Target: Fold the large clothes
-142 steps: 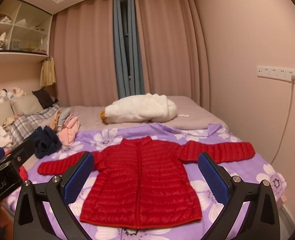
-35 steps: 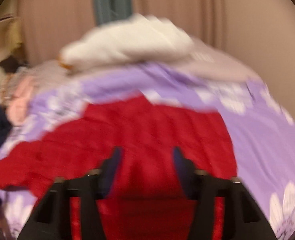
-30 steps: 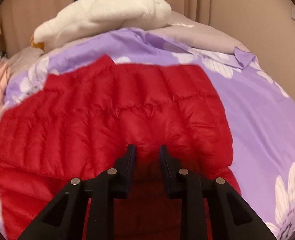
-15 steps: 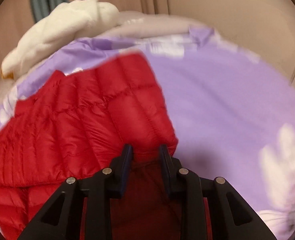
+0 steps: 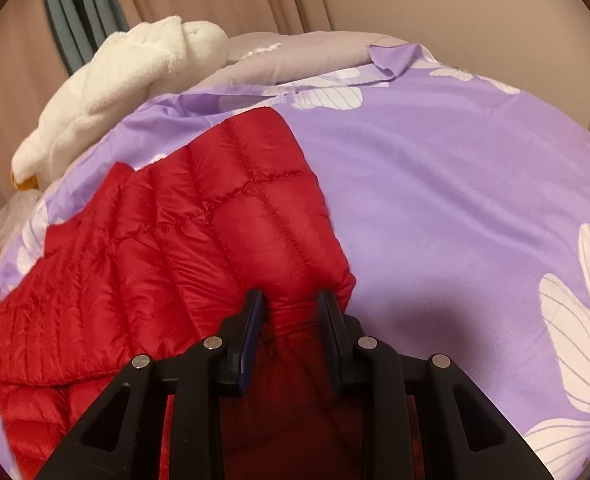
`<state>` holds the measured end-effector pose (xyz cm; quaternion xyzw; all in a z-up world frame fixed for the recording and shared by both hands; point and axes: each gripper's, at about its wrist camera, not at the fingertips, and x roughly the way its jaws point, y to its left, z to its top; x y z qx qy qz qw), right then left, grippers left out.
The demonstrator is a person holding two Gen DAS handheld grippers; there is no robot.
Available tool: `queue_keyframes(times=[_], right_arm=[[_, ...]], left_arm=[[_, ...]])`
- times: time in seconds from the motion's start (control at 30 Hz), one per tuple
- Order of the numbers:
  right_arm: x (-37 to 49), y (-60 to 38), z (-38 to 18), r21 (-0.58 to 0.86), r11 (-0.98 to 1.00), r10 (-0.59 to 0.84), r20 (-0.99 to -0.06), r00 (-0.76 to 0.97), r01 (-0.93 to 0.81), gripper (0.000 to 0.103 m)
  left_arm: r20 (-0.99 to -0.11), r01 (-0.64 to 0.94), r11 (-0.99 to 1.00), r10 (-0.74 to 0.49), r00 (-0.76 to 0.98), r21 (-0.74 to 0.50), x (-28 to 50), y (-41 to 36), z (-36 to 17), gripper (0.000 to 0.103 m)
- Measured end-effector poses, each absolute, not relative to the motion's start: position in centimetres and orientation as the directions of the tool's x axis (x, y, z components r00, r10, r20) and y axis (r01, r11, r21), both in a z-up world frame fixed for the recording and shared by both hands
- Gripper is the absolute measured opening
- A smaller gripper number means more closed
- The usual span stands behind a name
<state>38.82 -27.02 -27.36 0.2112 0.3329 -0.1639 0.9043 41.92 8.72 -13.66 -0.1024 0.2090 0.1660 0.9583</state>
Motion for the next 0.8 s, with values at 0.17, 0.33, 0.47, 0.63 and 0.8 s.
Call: queue_keyframes(times=[0.17, 0.33, 0.47, 0.63, 0.8], right_arm=[[38.7, -27.2, -27.5, 0.296, 0.852, -0.141, -0.664, 0.734, 0.431, 0.027], [38.3, -28.0, -27.8, 0.368, 0.832, -0.095, -0.643, 0.76, 0.415, 0.027], [38.1, -28.6, -28.0, 0.419, 0.815, -0.06, -0.627, 0.777, 0.4, 0.027], [38.1, -28.7, -28.0, 0.429, 0.813, -0.051, -0.622, 0.781, 0.395, 0.029], [38.1, -28.0, -27.0, 0.443, 0.825, 0.002, -0.624, 0.781, 0.352, 0.064]], left_arm=[[-0.407, -0.125, 0.982, 0.057, 0.912, -0.142, 41.6, -1.9, -12.6, 0.01], [-0.487, 0.013, 0.987, -0.09, 0.869, -0.159, 42.0, -9.7, -14.9, 0.014], [-0.591, 0.042, 0.979, -0.153, 0.792, -0.198, 42.5, -11.6, -16.5, 0.05], [-0.507, 0.01, 0.985, -0.096, 0.857, -0.17, 39.4, -9.0, -14.9, 0.087], [-0.493, -0.126, 0.988, 0.064, 0.868, -0.094, 36.5, -3.5, -15.0, 0.087]])
